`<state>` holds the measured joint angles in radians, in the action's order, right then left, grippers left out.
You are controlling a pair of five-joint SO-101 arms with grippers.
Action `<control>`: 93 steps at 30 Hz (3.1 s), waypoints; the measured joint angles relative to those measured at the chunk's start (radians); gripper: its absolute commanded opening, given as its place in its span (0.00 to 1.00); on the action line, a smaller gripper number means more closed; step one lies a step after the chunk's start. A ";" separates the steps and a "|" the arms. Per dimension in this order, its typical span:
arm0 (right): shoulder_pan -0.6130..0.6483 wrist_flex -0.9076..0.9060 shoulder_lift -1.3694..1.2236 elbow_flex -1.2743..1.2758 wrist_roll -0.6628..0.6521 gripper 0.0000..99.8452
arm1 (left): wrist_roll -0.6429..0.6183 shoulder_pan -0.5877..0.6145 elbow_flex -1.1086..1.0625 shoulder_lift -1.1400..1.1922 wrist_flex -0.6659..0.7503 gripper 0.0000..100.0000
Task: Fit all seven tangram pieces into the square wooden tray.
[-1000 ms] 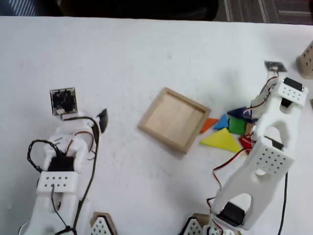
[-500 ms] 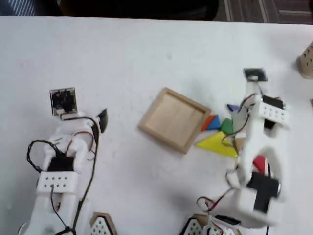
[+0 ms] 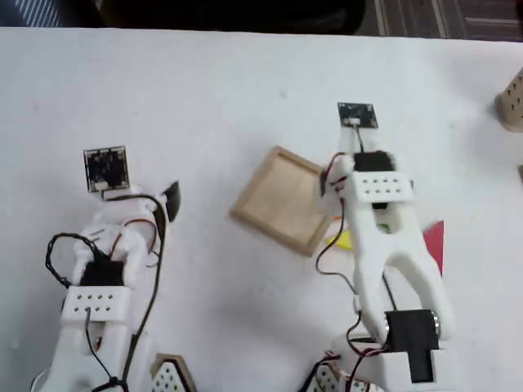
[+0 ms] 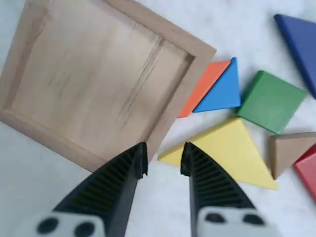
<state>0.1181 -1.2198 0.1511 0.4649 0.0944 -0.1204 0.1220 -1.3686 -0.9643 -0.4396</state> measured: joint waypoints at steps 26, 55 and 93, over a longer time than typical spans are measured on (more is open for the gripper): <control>-0.051 -0.083 -0.302 -0.206 0.035 0.02 | 0.000 0.000 0.000 0.000 0.000 0.25; -1.007 -0.215 -0.617 -1.076 -0.999 0.02 | 0.000 0.000 0.000 0.000 0.000 0.25; -0.848 -0.460 -1.074 -1.255 -0.895 0.02 | 0.000 0.002 -0.018 0.000 0.005 0.25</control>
<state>-0.7304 -1.6801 -0.9229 -0.7902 -0.8002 -0.1204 0.1235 -1.3871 -0.9643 -0.4350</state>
